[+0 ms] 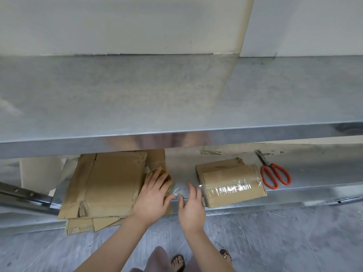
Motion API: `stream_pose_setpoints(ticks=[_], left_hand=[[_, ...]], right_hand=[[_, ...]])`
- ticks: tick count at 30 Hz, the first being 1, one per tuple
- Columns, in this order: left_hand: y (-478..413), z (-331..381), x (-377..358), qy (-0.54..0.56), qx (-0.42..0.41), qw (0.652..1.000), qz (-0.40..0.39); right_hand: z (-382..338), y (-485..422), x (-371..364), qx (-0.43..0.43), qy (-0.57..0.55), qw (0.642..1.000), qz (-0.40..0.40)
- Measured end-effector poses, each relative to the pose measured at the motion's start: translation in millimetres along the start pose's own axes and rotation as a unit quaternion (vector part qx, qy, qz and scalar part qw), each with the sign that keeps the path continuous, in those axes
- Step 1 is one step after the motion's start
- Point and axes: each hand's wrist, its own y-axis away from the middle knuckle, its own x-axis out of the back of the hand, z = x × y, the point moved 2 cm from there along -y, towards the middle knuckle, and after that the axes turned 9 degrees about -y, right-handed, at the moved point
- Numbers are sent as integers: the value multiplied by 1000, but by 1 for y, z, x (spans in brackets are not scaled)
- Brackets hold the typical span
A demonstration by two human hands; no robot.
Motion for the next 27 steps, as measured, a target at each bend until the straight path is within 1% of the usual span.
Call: stream_pose_setpoints(ticks=[3,7,9,11,13,15,18,22,24,27], left_hand=[[1,-2,2,-18,-5,1000,-20],[8,-5,5,-40,3,998,-45],[12,-6,10,-43,9,998,-39],[15,-1,16,-30,10,999,-23],[17,10,24,-10,3,1000,-7],[16,29,32,14,-6,1000,3],[16,70,41,46,-33,998,7],[25,123,37,54,-60,997,-18],[27,139,31,49,-44,997,-40],[21,144,19,74,14,995,-59]], right_hand=[[-2,12,7,43,-20,999,-17],[-5,36,24,135,-17,990,-39],[-9,48,38,198,2,980,-23],[-10,56,57,263,24,964,15],[-7,58,78,295,58,952,51],[0,54,100,290,94,950,71],[15,44,130,267,147,949,75],[48,28,162,220,187,955,73],[65,17,176,200,188,958,77],[88,-5,194,161,187,967,61]])
